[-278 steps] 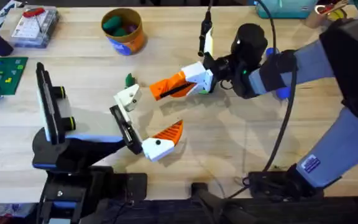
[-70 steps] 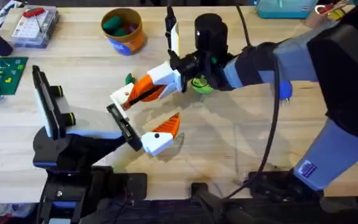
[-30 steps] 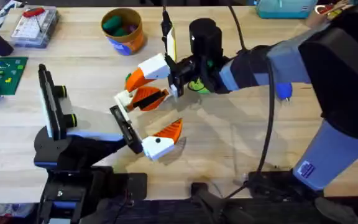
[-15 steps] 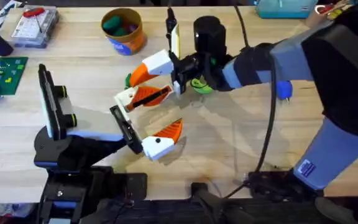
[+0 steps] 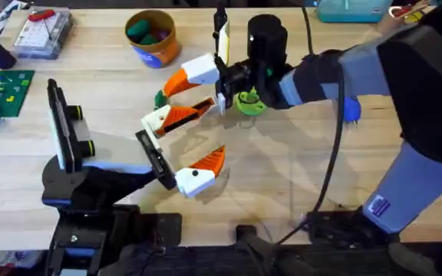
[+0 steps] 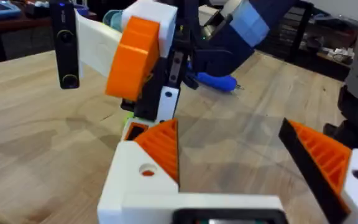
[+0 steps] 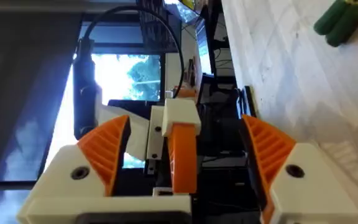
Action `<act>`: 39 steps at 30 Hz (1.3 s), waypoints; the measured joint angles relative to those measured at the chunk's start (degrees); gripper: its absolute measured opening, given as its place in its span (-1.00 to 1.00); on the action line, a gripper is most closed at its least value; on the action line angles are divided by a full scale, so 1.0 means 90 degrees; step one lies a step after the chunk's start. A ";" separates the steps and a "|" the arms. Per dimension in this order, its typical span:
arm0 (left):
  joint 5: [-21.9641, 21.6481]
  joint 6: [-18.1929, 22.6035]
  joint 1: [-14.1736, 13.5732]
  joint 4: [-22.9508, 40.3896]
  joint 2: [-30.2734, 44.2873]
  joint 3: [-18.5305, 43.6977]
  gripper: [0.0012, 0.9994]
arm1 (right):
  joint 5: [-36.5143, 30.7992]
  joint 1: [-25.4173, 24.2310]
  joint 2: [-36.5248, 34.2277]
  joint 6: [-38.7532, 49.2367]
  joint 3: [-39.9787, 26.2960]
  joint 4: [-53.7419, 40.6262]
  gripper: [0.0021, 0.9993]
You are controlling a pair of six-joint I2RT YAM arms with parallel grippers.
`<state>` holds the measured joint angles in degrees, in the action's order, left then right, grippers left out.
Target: Pick up the gripper from the table and insert it into the empty holder that is missing its gripper. Then pick up a screw, insert it into the mounting hole, and use the screwdriver to tighten it. Finally, clean up the table by picking up the vegetable and placing it into the bucket.
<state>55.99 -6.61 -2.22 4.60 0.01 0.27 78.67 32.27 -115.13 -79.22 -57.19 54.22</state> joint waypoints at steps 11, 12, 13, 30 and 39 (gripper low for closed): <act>0.0002 0.0002 0.0000 0.0000 -0.0002 0.0000 0.97 | -0.0370 -0.0128 0.0000 0.0119 0.0000 0.0557 0.99; 0.0001 0.0002 0.0000 0.0000 -0.0002 0.0000 0.97 | -0.0443 -0.0144 0.0000 0.0138 0.0000 0.0657 0.99; 0.0000 0.0001 0.0000 0.0000 -0.0001 0.0000 0.97 | -0.0523 -0.0158 0.0000 0.0146 -0.0002 0.0725 0.99; 0.0005 0.0002 0.0000 0.0000 -0.0002 0.0000 0.97 | -0.3561 -0.0543 0.0826 0.1671 -0.0215 -0.0062 0.99; 0.0023 0.0017 0.0000 0.0003 -0.0001 0.0000 0.97 | -0.5599 -0.0656 0.2381 0.3576 -0.0419 -0.3579 0.99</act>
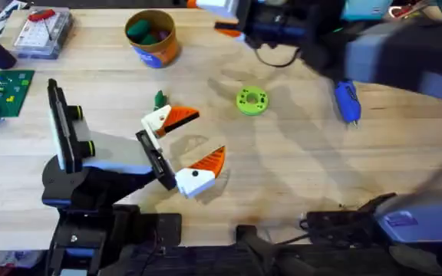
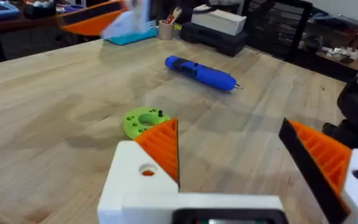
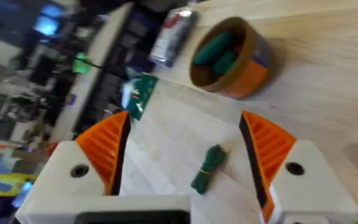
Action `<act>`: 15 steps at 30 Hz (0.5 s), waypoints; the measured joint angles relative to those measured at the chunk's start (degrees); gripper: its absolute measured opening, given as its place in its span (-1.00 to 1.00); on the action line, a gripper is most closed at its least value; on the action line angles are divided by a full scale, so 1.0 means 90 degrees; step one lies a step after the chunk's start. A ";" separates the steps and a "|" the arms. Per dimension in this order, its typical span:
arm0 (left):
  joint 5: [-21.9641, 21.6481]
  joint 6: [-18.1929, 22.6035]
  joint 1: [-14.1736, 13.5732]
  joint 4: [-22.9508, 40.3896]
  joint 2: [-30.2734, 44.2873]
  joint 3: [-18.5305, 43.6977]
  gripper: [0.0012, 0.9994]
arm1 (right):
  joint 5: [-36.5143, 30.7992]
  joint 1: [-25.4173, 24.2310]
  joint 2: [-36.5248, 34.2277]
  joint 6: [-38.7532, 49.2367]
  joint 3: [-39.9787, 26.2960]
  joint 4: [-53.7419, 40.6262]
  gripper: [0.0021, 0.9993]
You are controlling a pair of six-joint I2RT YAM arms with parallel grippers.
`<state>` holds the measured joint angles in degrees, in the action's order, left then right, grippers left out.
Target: Pick up the gripper from the table and insert it into the empty holder that is missing its gripper. Then pick up a screw, insert it into the mounting hole, and use the screwdriver to tighten it. Finally, clean up the table by picking up the vegetable and placing it into the bucket.
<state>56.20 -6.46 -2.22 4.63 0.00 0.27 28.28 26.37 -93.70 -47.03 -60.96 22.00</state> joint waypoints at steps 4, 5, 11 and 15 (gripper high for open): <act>0.0007 0.0000 0.0000 0.0001 0.0000 0.0000 0.97 | -0.0930 0.0002 0.1291 0.1136 -0.0076 -0.2134 0.99; 0.0010 0.0000 0.0000 0.0003 0.0000 0.0000 0.97 | -0.1140 0.0002 0.1605 0.1402 -0.0111 -0.2632 0.99; 0.0018 -0.0002 0.0000 0.0005 0.0000 0.0000 0.97 | -0.2084 -0.0002 0.3120 0.2622 -0.0281 -0.5354 0.99; 0.0018 -0.0002 0.0000 0.0005 0.0000 0.0000 0.98 | -0.2394 -0.0002 0.3526 0.3063 -0.0423 -0.6761 0.99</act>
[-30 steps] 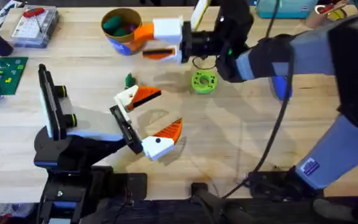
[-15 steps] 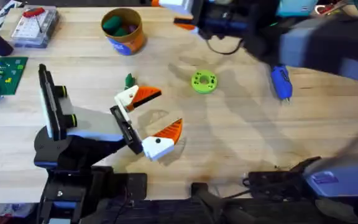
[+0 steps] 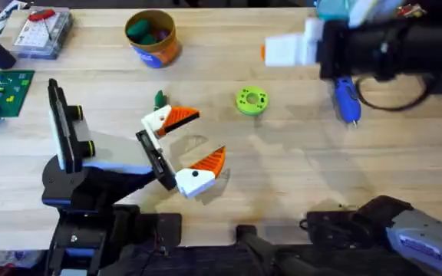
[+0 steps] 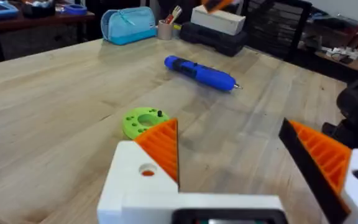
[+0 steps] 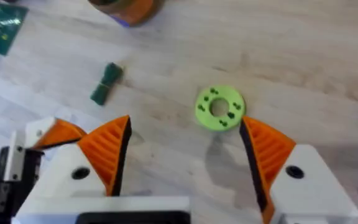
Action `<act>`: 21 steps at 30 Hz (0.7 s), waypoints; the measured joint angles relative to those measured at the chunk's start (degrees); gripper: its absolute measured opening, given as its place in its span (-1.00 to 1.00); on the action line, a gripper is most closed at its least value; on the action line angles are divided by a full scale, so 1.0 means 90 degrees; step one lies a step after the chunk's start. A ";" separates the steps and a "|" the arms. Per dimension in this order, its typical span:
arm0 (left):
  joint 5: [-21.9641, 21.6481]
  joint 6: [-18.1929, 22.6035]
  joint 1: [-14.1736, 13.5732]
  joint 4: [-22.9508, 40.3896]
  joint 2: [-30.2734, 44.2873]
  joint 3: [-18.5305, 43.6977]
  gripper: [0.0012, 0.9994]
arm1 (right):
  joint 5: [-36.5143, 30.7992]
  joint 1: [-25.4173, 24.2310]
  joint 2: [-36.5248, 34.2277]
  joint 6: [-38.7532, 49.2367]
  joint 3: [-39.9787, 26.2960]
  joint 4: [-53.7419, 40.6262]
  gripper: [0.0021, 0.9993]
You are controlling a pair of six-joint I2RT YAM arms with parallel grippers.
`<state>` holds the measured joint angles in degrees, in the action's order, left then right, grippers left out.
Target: Pick up the gripper from the table and insert it into the empty holder that is missing its gripper. Then pick up a screw, insert it into the mounting hole, and use the screwdriver to tighten it. Finally, clean up the table by picking up the vegetable and placing it into the bucket.
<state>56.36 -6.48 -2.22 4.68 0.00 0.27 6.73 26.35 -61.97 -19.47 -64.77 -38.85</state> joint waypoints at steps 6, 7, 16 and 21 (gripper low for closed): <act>0.0000 0.0001 0.0000 0.0000 0.0000 0.0000 0.98 | -0.0486 0.0265 0.0010 0.0405 -0.0113 -0.1438 0.99; 0.0000 0.0000 0.0000 0.0001 -0.0001 0.0000 0.98 | -0.0584 0.0364 0.0002 0.0449 -0.0134 -0.1559 0.99; 0.0000 0.0001 0.0000 -0.0001 0.0001 0.0000 0.98 | -0.1227 0.0899 -0.0537 0.0844 -0.0741 -0.2680 0.99; 0.0000 0.0002 0.0000 0.0000 0.0000 0.0000 0.97 | -0.1449 0.0900 -0.0958 0.1105 -0.0778 -0.3155 0.99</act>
<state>56.36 -6.46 -2.22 4.68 0.00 0.27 -6.31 34.45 -70.59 -9.53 -71.77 -67.25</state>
